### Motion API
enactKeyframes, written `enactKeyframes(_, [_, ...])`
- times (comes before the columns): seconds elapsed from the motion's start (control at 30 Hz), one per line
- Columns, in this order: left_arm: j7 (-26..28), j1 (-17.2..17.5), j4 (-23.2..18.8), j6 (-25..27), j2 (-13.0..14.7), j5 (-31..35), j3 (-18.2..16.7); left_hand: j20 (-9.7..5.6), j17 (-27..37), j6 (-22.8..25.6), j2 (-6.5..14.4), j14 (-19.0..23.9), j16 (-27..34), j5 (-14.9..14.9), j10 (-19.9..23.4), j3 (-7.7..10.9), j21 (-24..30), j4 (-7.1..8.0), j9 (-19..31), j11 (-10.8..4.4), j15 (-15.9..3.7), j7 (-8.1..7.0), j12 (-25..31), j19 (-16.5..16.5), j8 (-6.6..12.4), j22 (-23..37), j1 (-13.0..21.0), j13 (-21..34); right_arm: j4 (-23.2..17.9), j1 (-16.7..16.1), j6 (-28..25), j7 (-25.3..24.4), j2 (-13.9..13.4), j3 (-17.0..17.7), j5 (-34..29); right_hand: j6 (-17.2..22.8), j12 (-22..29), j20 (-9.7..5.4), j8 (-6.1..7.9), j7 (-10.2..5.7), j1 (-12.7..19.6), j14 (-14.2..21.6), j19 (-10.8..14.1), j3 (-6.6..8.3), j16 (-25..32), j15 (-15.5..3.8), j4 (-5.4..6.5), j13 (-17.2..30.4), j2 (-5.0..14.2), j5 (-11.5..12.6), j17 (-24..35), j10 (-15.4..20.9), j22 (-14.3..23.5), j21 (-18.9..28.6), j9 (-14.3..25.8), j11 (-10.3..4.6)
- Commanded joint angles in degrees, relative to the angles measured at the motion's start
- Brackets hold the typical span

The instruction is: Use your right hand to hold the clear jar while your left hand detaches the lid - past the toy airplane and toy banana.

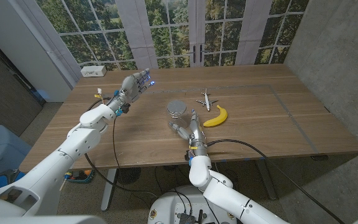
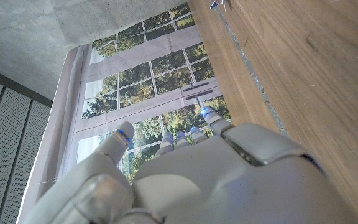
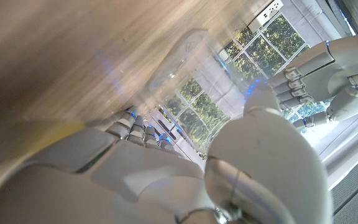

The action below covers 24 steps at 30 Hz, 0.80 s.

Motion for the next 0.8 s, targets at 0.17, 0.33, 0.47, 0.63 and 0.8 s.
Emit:
enactKeyframes(0.17, [-1.13, -1.17, 0.98, 0.51, -0.10, -0.82, -0.20, -4.99, 0.13, -0.06, 4.04, 0.25, 0.23, 0.39, 0.24, 0.39, -0.08, -0.18, 0.33, 0.25, -1.60, 0.69, 0.02, 0.43, 0.27, 0.10, -0.70, 0.27, 2.82, 3.27, -5.41, 0.05, 3.46, -2.05, -1.79, -10.22, -0.92, 3.91, -0.52, 3.22, -0.78, -4.52, -9.90, -1.30, -1.22, 1.35, 0.49, 0.50, 0.55, 1.62, 0.86, -6.01, 0.25, -1.05, 0.10, 1.15])
enactKeyframes(0.33, [-1.68, -1.38, 1.64, 0.75, 0.04, -1.22, -0.41, -4.92, 0.12, -0.20, 4.02, 0.26, 0.20, 0.41, 0.25, 0.41, -0.09, -0.24, 0.34, 0.36, -1.48, 0.72, 0.02, 0.46, 0.22, 0.09, -0.71, 0.27, 6.50, 4.21, -3.79, -3.21, 5.80, -2.09, -1.77, -9.27, -0.46, 3.88, 0.24, 3.63, 0.33, -3.97, -10.85, -1.53, -0.96, 1.55, 0.14, 0.72, 1.25, 2.65, 1.13, -5.25, 0.28, -0.65, 0.11, 1.12])
enactKeyframes(0.47, [-2.45, -1.72, 2.64, 0.69, -0.34, -1.71, -0.45, -4.91, 0.12, -0.24, 4.01, 0.28, 0.19, 0.42, 0.21, 0.42, -0.10, -0.28, 0.34, 0.36, -1.40, 0.76, 0.00, 0.47, 0.22, 0.09, -0.72, 0.27, 10.86, 5.19, 0.50, -6.84, 7.59, -1.85, -1.79, -4.18, 1.77, 3.68, 2.35, 3.15, 1.45, 0.29, -8.83, -2.29, 0.75, 0.94, -0.33, 1.41, 1.55, 4.26, 1.40, -0.10, 0.37, 0.51, 0.38, -0.32])
enactKeyframes(0.63, [-2.87, -2.16, 3.66, 0.53, -0.68, -1.77, -0.42, -4.89, 0.13, -0.33, 4.00, 0.27, 0.18, 0.43, 0.20, 0.43, -0.12, -0.29, 0.34, 0.40, -1.33, 0.78, 0.00, 0.47, 0.20, 0.09, -0.75, 0.27, 19.23, 6.80, 13.25, -12.39, 9.15, -2.09, -2.42, 9.58, 10.07, 0.39, 6.88, 2.26, 6.88, 16.40, 12.94, 0.15, 5.78, -5.33, -3.28, 5.10, 2.62, 3.75, 2.90, 11.93, 0.45, 7.07, 2.38, -5.56])
enactKeyframes(0.8, [-3.13, -2.50, 4.29, 0.24, -1.06, -1.83, -0.46, -4.85, 0.13, -0.37, 3.97, 0.27, 0.16, 0.44, 0.17, 0.43, -0.13, -0.32, 0.34, 0.39, -1.34, 0.76, -0.01, 0.49, 0.19, 0.09, -0.79, 0.27, 25.46, 8.35, 20.76, -16.21, 10.65, -1.96, -3.27, 24.55, 19.52, -7.89, 14.69, -1.53, 15.90, 38.52, 33.05, 4.22, 15.77, -17.41, -4.51, 8.03, 4.35, 1.49, 9.56, 29.25, 1.42, 15.12, 4.85, -12.59])
